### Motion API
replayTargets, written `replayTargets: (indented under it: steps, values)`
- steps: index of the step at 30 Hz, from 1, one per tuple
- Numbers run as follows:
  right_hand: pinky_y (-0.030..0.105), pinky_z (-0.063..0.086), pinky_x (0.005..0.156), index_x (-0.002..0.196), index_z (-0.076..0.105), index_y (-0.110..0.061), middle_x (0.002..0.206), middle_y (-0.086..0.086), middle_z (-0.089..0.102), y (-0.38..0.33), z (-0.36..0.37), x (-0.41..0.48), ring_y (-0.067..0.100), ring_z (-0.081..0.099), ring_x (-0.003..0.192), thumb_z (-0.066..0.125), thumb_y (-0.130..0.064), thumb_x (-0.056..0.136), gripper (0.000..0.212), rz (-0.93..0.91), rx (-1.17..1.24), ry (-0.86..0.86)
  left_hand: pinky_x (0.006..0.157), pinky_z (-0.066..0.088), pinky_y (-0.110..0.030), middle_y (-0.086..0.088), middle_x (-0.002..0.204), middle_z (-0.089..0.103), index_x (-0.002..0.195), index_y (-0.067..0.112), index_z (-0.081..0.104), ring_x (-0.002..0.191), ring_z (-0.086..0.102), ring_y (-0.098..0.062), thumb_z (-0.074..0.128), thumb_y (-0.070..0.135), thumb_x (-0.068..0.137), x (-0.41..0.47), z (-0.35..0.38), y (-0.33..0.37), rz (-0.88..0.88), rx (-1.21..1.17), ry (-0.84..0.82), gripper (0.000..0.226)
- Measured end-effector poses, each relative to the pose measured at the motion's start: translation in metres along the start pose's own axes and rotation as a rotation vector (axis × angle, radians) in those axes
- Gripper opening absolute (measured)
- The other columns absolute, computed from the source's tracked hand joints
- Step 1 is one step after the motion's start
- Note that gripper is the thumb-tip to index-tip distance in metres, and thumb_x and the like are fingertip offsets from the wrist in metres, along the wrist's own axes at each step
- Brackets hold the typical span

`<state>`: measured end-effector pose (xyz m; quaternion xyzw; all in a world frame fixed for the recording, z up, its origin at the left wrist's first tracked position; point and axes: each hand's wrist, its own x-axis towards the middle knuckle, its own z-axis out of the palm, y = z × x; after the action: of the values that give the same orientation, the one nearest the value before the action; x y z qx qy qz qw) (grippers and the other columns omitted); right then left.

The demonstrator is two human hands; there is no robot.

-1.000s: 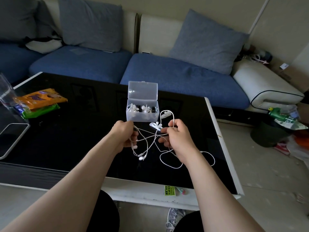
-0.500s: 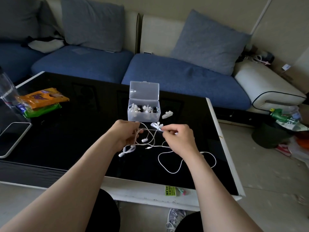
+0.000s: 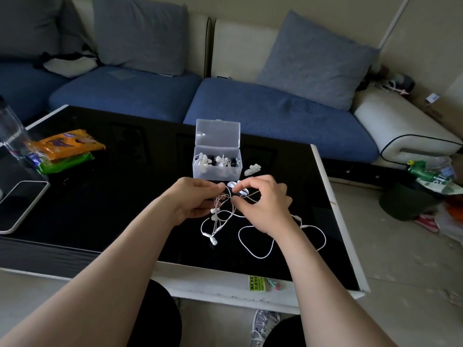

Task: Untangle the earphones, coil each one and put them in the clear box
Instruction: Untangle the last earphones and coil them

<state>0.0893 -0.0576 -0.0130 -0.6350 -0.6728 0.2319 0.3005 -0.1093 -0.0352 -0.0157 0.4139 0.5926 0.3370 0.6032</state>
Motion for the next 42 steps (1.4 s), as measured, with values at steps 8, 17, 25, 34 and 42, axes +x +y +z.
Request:
replayTargets:
  steps: [8,17,25,34,42]
  values:
    - [0.036,0.021,0.084,0.099,0.077,-0.046,0.104,-0.022,0.067,0.002,0.009,0.002,0.014,0.039,0.111,0.078,-0.049,0.091,0.008,-0.095,-0.078,0.038,0.076,0.051,-0.032,-0.009,0.092,0.079,0.109,0.006,0.076,0.078,0.072,-0.019,0.055,0.026,0.108,-0.004,0.008,0.010,-0.070,-0.111,-0.075,0.029]
    - [0.034,0.023,0.087,0.094,0.075,-0.038,0.088,-0.035,0.065,0.008,0.006,0.003,0.010,0.046,0.112,0.073,-0.038,0.097,0.003,-0.123,0.001,0.015,0.083,0.062,-0.028,-0.014,0.095,0.079,0.104,0.003,0.079,0.090,0.076,-0.019,0.082,-0.009,0.080,-0.003,0.006,0.003,0.108,-0.020,-0.059,0.027]
    - [0.054,0.052,0.097,0.084,0.070,-0.049,0.087,-0.030,0.072,0.010,0.012,0.008,0.010,0.069,0.099,0.072,-0.042,0.092,0.011,-0.133,0.102,0.033,0.090,0.062,-0.029,-0.002,0.096,0.082,0.092,0.008,0.085,0.099,0.077,-0.016,0.087,0.008,0.082,-0.005,0.008,0.003,0.219,0.197,-0.007,0.010]
    - [0.038,0.060,0.084,0.100,0.083,-0.027,0.089,-0.005,0.080,0.006,0.005,0.007,0.015,0.076,0.085,0.073,-0.015,0.098,0.016,-0.051,0.341,-0.056,0.077,0.056,-0.028,0.008,0.091,0.079,0.091,0.021,0.079,0.078,0.071,-0.006,0.085,0.010,0.081,-0.001,0.012,0.001,0.332,0.349,0.096,0.016]
    - [0.031,0.038,0.058,0.097,0.079,-0.031,0.076,0.008,0.072,-0.001,0.000,0.002,0.020,0.046,0.063,0.056,-0.007,0.102,0.033,-0.008,0.434,-0.101,0.093,0.060,-0.042,-0.004,0.113,0.068,0.107,0.025,0.068,0.091,0.074,-0.027,0.084,0.004,0.077,-0.008,0.016,0.003,0.348,0.450,-0.026,0.039]
